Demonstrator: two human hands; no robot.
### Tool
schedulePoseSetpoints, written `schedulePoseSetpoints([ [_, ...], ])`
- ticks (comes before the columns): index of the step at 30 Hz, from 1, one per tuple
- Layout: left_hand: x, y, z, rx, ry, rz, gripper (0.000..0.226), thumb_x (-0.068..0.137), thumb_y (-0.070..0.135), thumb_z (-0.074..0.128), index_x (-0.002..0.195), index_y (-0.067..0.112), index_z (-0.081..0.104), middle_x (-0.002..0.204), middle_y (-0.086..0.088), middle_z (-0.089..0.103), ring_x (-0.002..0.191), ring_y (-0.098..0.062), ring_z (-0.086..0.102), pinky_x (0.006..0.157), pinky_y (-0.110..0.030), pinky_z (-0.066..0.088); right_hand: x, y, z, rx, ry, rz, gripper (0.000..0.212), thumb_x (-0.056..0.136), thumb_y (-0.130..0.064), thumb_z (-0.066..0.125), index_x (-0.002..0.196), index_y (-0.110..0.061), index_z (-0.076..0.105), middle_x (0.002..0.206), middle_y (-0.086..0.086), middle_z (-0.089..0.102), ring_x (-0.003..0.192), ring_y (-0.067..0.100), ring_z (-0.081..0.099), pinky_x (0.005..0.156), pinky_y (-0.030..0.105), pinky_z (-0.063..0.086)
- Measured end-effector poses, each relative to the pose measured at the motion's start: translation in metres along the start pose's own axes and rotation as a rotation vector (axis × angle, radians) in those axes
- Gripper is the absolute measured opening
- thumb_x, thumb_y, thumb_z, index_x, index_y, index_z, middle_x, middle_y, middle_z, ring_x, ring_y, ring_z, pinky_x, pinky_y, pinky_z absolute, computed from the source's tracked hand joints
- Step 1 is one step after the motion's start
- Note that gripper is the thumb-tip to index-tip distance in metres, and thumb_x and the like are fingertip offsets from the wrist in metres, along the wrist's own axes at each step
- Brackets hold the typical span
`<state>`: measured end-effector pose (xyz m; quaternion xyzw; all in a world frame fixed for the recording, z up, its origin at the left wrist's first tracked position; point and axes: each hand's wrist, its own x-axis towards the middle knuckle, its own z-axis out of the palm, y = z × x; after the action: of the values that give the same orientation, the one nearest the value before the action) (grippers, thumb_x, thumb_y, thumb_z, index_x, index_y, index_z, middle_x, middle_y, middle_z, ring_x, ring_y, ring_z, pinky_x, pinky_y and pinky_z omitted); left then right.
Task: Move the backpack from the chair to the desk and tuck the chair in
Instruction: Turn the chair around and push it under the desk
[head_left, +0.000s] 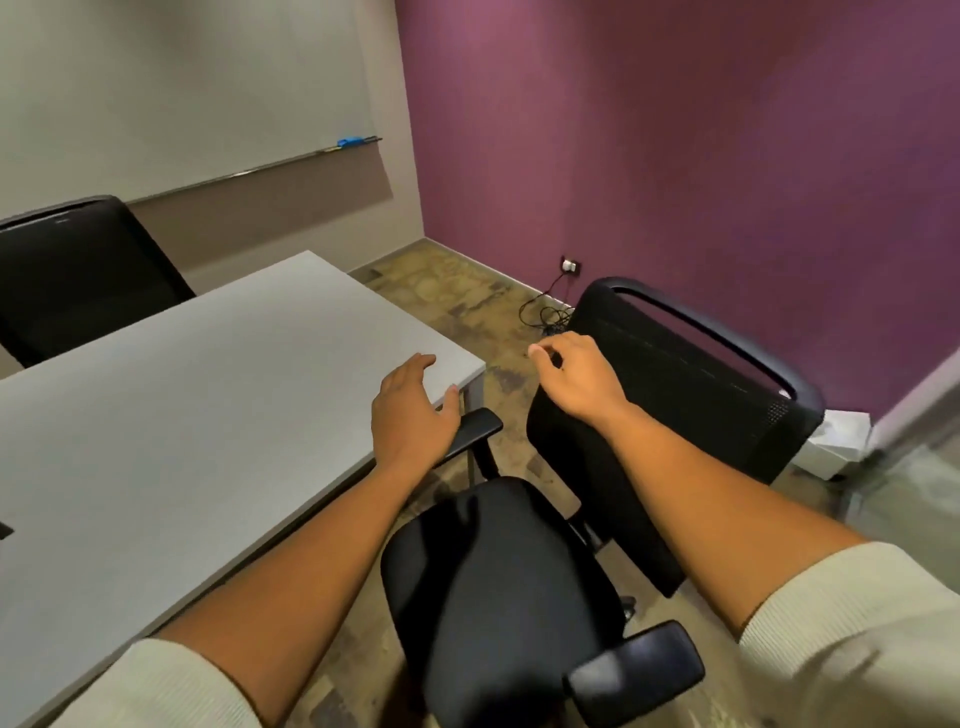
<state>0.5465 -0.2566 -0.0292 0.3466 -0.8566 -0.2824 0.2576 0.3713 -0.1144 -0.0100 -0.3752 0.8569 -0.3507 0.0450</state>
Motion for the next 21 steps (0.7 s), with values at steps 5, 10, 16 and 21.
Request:
schedulePoseSetpoints([
  [5,0.034,0.030,0.039,-0.031,-0.042,0.049,0.049,0.095,0.036,0.064,0.141,0.022,0.055,0.144,-0.004,0.060,0.132,-0.027,0.052,0.108,-0.040,0.042,0.026,0.030,-0.031,-0.047,0.053,0.035,0.037,0.103,-0.040,0.046,0.109,-0.013,0.070,0.115,0.005,0.064,0.120,0.023,0.046,0.093,0.038,0.042],
  [10,0.057,0.056,0.075,-0.054,-0.080,0.065,0.053,0.095,0.038,0.063,0.144,0.020,0.054,0.145,-0.007,0.059,0.134,-0.027,0.051,0.110,-0.041,0.041,0.051,0.063,-0.062,-0.096,0.112,0.063,0.035,0.102,-0.041,0.047,0.110,-0.015,0.070,0.116,0.004,0.064,0.121,0.023,0.046,0.091,0.035,0.039],
  [16,0.076,0.084,0.121,-0.033,-0.074,0.046,0.055,0.095,0.045,0.061,0.146,0.023,0.053,0.148,-0.004,0.057,0.137,-0.025,0.050,0.113,-0.044,0.042,0.091,0.100,-0.089,-0.127,0.081,0.029,0.036,0.101,-0.042,0.048,0.102,-0.014,0.071,0.113,0.004,0.064,0.116,0.023,0.049,0.091,0.040,0.045],
  [21,0.086,0.118,0.169,-0.010,-0.003,-0.045,0.058,0.093,0.054,0.060,0.144,0.028,0.053,0.148,0.001,0.057,0.135,-0.023,0.053,0.110,-0.039,0.043,0.143,0.141,-0.113,-0.148,0.002,-0.078,0.037,0.100,-0.042,0.049,0.100,-0.013,0.072,0.111,0.006,0.063,0.114,0.025,0.050,0.089,0.043,0.047],
])
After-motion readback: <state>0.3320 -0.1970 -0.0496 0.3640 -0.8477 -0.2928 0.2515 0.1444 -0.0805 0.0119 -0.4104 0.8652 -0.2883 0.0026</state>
